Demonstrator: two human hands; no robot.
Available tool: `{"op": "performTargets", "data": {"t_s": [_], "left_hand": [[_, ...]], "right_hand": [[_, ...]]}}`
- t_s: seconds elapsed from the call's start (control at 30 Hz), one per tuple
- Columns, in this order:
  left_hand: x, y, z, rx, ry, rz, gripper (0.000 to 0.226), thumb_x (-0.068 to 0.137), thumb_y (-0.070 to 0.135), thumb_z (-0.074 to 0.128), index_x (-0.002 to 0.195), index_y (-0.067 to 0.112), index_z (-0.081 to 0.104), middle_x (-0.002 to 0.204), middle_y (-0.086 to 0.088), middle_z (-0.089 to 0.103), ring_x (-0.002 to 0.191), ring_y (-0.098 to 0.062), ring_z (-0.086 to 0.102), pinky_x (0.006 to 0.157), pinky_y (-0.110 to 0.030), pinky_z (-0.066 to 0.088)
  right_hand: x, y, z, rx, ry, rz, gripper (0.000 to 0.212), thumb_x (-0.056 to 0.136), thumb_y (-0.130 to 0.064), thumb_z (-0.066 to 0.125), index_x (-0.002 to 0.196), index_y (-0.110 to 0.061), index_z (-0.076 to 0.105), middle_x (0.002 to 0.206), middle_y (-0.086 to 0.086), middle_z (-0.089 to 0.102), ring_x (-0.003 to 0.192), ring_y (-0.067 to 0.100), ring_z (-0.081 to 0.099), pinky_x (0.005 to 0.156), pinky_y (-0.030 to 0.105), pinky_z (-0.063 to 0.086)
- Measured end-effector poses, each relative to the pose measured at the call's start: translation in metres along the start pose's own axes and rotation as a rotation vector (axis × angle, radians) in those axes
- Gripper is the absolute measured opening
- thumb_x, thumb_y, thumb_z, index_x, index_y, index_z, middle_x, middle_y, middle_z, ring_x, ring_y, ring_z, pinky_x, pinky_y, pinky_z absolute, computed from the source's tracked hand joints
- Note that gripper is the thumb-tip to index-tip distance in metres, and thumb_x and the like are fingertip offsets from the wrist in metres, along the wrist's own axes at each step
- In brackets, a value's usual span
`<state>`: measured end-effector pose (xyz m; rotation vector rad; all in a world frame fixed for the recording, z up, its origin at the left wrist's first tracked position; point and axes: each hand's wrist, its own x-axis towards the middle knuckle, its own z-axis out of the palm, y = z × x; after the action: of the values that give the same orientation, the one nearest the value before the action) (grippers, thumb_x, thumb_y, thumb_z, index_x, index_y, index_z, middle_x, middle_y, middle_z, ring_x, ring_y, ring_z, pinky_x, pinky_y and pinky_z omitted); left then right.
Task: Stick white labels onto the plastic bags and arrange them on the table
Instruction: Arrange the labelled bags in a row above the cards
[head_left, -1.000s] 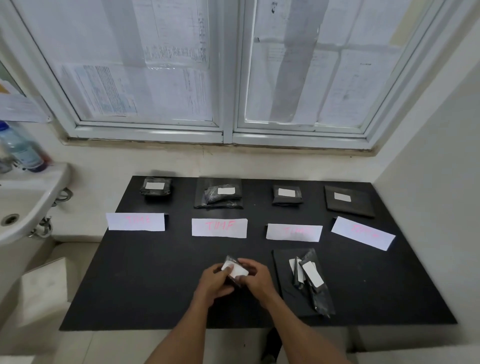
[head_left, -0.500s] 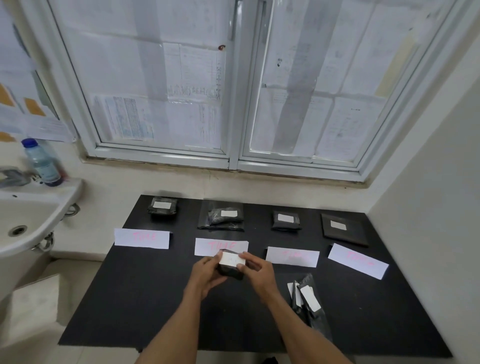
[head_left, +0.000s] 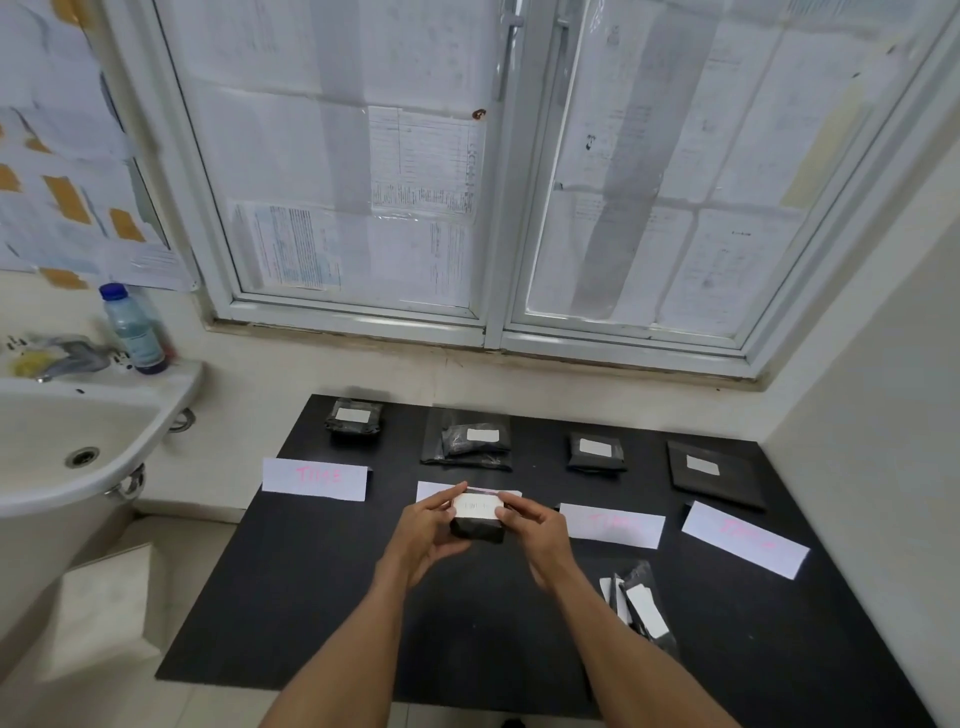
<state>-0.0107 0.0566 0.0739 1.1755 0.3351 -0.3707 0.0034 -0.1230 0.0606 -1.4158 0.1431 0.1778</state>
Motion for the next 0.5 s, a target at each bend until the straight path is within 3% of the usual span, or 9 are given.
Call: {"op": "performTargets", "data": {"t_s": [0.07, 0.37, 0.5], "left_hand": [[0.004, 0.0, -0.002, -0.017, 0.015, 0.005, 0.038, 0.098, 0.001, 0.042, 0.114, 0.022, 0.07, 0.126, -0.016, 0.06, 0.112, -0.035, 0.06, 0.088, -0.047, 0.056], [0.05, 0.012, -0.002, -0.036, 0.098, 0.032, 0.029, 0.099, 0.003, 0.047, 0.114, 0.013, 0.07, 0.125, -0.015, 0.056, 0.108, -0.036, 0.061, 0.09, -0.048, 0.055], [0.083, 0.019, 0.0, 0.016, 0.155, 0.042, 0.029, 0.098, 0.001, 0.045, 0.106, 0.01, 0.072, 0.123, -0.018, 0.057, 0.109, -0.039, 0.061, 0.083, -0.041, 0.058]], "right_hand": [[0.007, 0.001, 0.002, -0.01, -0.001, -0.002, 0.02, 0.084, -0.002, 0.067, 0.103, -0.008, 0.073, 0.109, 0.012, 0.069, 0.106, 0.027, 0.064, 0.09, 0.036, 0.055], [0.054, 0.005, 0.006, -0.169, 0.052, -0.045, 0.017, 0.086, -0.01, 0.068, 0.097, -0.02, 0.075, 0.101, 0.004, 0.073, 0.101, 0.019, 0.067, 0.081, 0.027, 0.055], [0.091, 0.013, 0.007, -0.216, 0.143, 0.005, 0.032, 0.082, -0.016, 0.073, 0.113, -0.019, 0.065, 0.101, 0.004, 0.071, 0.097, 0.014, 0.066, 0.086, 0.032, 0.056]]}}
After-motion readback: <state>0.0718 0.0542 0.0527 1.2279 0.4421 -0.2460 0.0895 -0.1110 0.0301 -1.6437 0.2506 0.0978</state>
